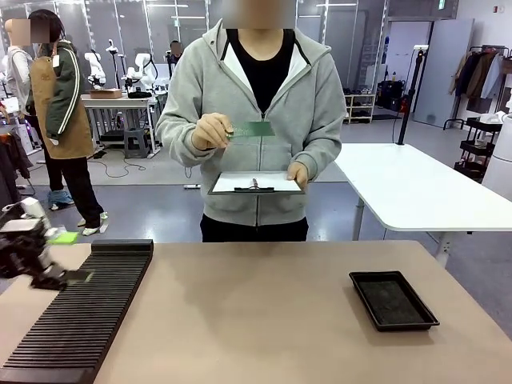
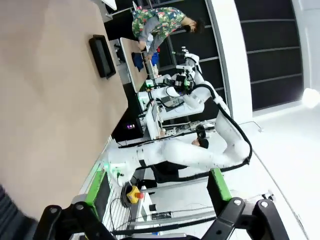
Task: Inspect the PCB.
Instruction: Pick up the Blank PCB that the human is holding.
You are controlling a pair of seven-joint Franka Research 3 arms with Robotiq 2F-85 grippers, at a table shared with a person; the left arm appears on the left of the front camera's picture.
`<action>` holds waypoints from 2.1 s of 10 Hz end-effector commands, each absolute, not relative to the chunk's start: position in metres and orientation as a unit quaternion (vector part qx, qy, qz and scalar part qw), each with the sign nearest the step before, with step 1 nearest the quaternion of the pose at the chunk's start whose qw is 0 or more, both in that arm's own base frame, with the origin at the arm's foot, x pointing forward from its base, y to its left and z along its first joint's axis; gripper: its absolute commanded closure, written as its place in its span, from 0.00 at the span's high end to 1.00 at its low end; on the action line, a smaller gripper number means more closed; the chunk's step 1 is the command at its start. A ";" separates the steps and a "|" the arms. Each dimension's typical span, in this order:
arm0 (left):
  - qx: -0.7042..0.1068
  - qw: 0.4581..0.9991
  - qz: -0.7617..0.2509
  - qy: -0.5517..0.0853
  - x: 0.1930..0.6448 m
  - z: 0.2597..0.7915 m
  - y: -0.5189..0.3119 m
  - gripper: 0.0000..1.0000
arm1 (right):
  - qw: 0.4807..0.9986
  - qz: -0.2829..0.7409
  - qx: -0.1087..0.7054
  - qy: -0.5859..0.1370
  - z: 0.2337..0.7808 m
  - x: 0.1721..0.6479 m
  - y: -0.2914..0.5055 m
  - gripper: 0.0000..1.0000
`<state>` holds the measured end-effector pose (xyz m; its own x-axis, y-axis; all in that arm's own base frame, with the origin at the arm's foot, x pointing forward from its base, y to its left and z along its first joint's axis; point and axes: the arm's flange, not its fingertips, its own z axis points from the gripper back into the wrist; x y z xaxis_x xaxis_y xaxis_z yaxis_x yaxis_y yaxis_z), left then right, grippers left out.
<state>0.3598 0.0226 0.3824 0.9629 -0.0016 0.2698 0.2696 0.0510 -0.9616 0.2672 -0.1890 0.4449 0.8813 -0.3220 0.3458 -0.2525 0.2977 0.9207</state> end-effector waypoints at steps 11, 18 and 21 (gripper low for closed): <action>-0.692 0.707 -0.087 -0.115 0.328 0.377 0.068 1.00 | 0.764 -0.016 0.595 -0.251 0.446 0.267 -0.190 1.00; -0.692 0.707 -0.087 -0.115 0.328 0.377 0.068 1.00 | 0.764 -0.016 0.595 -0.251 0.446 0.267 -0.190 1.00; -0.692 0.707 -0.087 -0.115 0.328 0.377 0.068 1.00 | 0.764 -0.016 0.595 -0.251 0.446 0.267 -0.190 1.00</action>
